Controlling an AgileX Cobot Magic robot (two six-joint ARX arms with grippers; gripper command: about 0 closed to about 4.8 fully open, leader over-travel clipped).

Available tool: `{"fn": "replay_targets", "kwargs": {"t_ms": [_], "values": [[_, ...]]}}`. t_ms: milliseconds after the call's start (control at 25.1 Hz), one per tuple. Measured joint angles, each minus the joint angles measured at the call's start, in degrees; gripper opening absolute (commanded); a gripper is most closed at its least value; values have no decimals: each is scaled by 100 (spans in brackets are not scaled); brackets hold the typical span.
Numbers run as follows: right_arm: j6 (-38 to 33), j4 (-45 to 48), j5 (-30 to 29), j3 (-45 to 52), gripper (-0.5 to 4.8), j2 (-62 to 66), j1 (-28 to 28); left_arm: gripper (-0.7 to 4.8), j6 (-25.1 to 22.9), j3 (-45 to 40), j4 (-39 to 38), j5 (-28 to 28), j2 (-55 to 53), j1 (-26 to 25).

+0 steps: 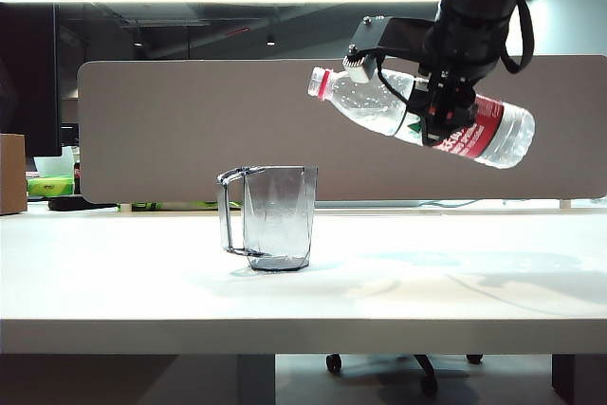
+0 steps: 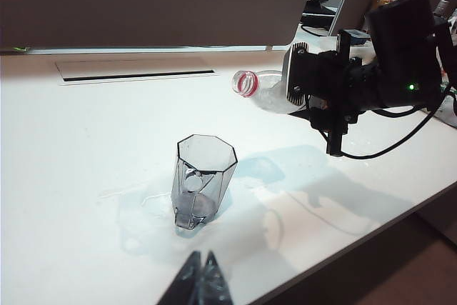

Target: Pick up the mineral water bottle on the table and pour water into the mug until it's half full.

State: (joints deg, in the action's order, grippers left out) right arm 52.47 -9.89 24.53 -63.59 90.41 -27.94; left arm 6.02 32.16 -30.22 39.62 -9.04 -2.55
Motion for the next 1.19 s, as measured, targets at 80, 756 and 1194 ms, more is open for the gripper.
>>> {"fn": "replay_targets", "kwargs": {"t_ms": [80, 756, 1194], "values": [[179, -85, 186, -122, 198, 0, -44, -5, 0, 0, 0, 0, 0, 0], [1403, -461, 1257, -321, 198, 85, -382, -5, 0, 0, 0, 0, 0, 2], [1488, -562, 1598, -323, 198, 85, -422, -5, 0, 0, 0, 0, 0, 0]]}}
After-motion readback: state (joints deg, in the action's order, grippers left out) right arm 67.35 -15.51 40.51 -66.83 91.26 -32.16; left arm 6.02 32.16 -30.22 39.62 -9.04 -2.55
